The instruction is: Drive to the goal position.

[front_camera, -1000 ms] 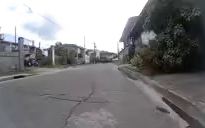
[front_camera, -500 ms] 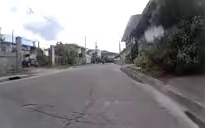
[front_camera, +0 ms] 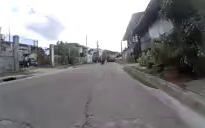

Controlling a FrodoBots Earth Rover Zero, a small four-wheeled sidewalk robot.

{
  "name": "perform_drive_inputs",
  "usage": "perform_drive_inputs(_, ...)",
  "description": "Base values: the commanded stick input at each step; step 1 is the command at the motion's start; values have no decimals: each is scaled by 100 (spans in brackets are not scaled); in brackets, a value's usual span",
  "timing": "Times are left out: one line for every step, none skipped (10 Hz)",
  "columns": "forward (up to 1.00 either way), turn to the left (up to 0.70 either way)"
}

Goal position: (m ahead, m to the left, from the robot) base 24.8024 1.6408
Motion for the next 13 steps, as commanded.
perform_drive_inputs(100,-24)
perform_drive_inputs(100,-5)
perform_drive_inputs(100,-29)
perform_drive_inputs(100,-34)
perform_drive_inputs(100,-34)
perform_drive_inputs(100,-4)
perform_drive_inputs(100,6)
perform_drive_inputs(100,6)
perform_drive_inputs(100,6)
perform_drive_inputs(100,6)
perform_drive_inputs(100,6)
perform_drive_inputs(100,6)
perform_drive_inputs(100,6)
